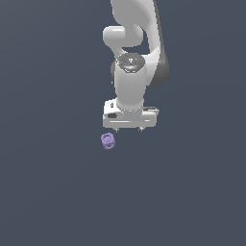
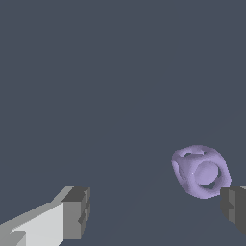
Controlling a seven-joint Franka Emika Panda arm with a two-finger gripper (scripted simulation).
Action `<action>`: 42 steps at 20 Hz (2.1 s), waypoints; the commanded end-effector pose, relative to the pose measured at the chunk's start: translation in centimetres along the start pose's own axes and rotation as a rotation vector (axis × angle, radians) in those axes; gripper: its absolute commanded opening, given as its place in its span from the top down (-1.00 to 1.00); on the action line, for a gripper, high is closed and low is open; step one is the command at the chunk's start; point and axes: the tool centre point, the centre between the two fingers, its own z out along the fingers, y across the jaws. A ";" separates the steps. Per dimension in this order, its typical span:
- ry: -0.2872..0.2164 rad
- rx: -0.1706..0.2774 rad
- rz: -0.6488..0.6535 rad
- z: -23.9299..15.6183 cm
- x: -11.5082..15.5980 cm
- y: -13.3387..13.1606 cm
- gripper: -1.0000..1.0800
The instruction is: Pick up the object and move it to a goal position.
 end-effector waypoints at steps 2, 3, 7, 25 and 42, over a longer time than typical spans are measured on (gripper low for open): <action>0.001 0.000 0.001 -0.1 0.0 0.0 -0.92; 0.005 0.001 0.005 -0.2 0.1 0.1 -0.92; 0.039 0.005 0.040 -1.7 0.9 1.1 -0.92; 0.040 -0.005 -0.036 0.5 0.4 3.8 -0.92; 0.000 -0.022 -0.281 7.7 -2.7 9.8 -0.92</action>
